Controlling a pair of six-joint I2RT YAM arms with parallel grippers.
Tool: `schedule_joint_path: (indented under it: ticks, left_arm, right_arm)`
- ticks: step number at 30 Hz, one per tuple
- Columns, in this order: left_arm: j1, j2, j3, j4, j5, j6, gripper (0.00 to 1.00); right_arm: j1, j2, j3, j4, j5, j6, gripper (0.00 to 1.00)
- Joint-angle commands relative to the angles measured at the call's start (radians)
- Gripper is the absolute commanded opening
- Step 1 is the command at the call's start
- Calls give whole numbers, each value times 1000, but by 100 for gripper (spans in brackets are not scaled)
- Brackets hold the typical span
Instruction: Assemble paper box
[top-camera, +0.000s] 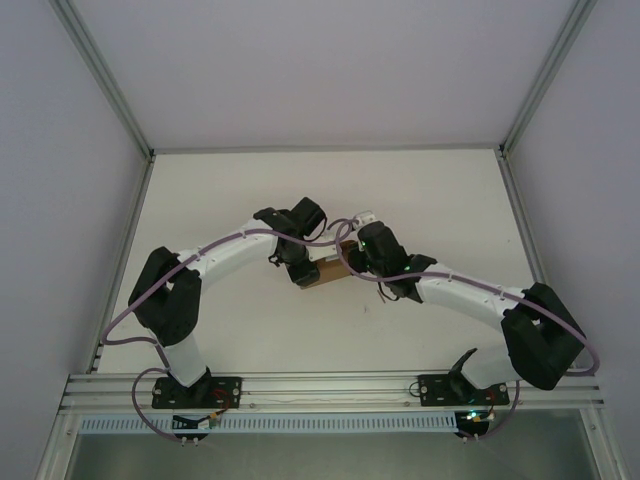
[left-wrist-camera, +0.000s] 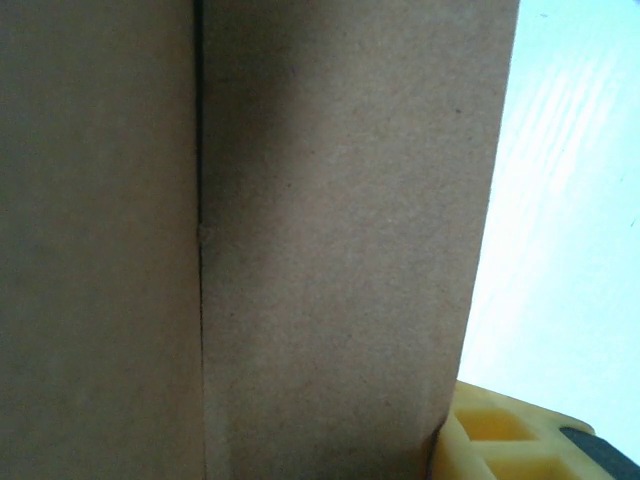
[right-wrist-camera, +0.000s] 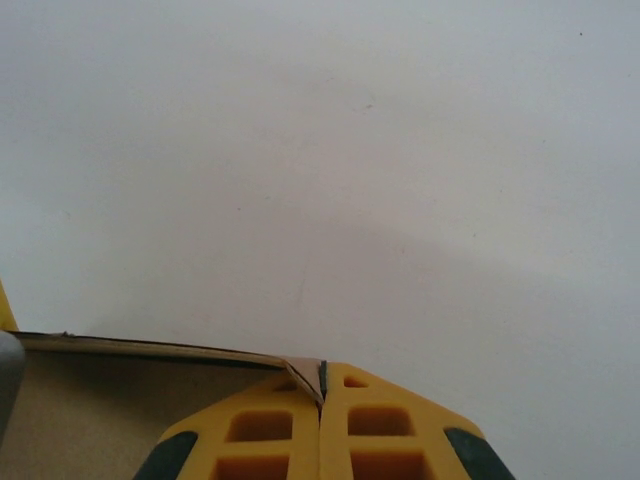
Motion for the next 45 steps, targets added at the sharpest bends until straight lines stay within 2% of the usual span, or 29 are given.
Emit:
schedule_joint_path:
  ticks: [1,6,12,16,22,25,27,31,33,38,39,43,45]
  left_arm:
    - [3,-17,-20,27,11,-12,41]
    - [3,-10,-24,21,3,-7,41]
    - [4,-4,-29,58,-1,-28,45]
    - [5,6,-26,78,-10,-40,45]
    - [9,-1,-26,89,-13,-39,46]
    - [11,-22,-27,105,-11,-50,59]
    - [10,-33,-27,113,-17,-53,60]
    - [11,-54,-22,119,-24,-67,72]
    - [10,-73,-20,115,-15,-75,82]
    - [9,-143,-43,134,5,-101,93]
    - [9,-158,-52,144,-2,-111,99]
    - [10,-230,-87,176,-81,-199,99]
    - [16,-262,-108,178,-147,-267,90]
  right_arm:
    - [2,19,-19,-112,2,-83,0]
    - [1,27,-6,-94,33,-117,0]
    - [8,57,-55,-5,-62,32,0]
    - [31,53,-126,66,-19,151,0]
    - [63,50,-136,29,16,143,0]
    - [62,35,-134,7,41,119,0]
    - [64,22,-141,2,56,112,0]
    - [63,18,-163,16,53,106,0]
    - [64,26,-158,10,55,115,0]
    - [73,26,-141,-5,83,123,0]
    - [73,26,-137,-8,89,127,0]
    - [79,40,-123,-21,94,128,0]
    - [81,51,-108,-37,94,131,0]
